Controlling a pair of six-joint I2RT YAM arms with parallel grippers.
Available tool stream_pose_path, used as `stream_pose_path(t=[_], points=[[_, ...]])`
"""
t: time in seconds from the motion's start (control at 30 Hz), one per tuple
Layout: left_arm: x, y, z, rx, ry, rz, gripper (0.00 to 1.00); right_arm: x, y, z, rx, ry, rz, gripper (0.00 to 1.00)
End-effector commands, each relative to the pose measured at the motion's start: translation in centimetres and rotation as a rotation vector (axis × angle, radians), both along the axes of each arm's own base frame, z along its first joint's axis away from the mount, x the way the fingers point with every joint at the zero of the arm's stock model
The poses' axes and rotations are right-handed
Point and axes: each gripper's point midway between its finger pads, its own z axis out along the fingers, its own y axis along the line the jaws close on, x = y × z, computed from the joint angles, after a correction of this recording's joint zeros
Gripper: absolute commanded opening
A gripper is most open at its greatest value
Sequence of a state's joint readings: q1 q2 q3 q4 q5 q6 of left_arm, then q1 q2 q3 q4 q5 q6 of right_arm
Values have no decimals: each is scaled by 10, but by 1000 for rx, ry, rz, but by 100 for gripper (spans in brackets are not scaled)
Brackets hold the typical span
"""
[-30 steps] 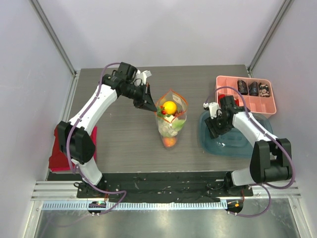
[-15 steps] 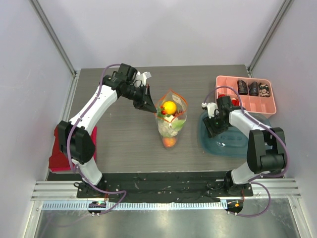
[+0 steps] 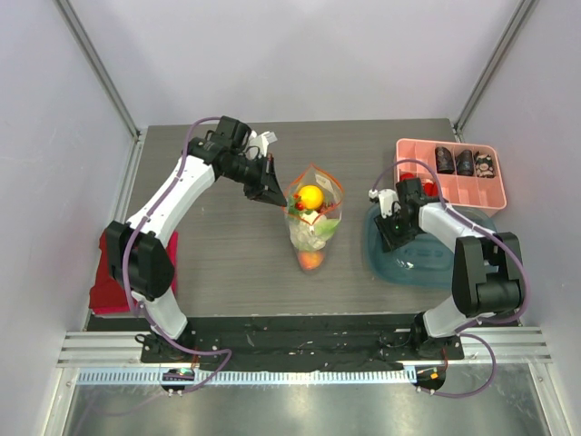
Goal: Place the food in the zip-top bag and seal the zipper
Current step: Pick up the fake fruit from the bin, then place the fake fruit in the zipper food storage bag.
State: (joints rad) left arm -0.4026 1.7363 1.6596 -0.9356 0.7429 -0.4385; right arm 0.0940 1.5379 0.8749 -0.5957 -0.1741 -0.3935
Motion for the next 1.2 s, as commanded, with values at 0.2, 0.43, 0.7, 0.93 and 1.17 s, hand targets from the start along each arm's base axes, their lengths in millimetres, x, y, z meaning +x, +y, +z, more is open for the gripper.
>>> stream_pose_path(t=[0.2,0.43,0.7,0.93,1.17], points=[[1,5,18,-25,-50,-5,0,13,15,112,83,-198,56,26],[-1,4,18,-40,-25,9,0,24,99,252,391,-379,255,27],[-4,4,26,-56,-25,16,0,18,206,318,585,-472,488,29],[-15,9,26,-46,-18,27,0,29,252,279,510,-445,612,43],[-18,26,24,-37,-29,124,0,31,254,301,534,-503,593,95]])
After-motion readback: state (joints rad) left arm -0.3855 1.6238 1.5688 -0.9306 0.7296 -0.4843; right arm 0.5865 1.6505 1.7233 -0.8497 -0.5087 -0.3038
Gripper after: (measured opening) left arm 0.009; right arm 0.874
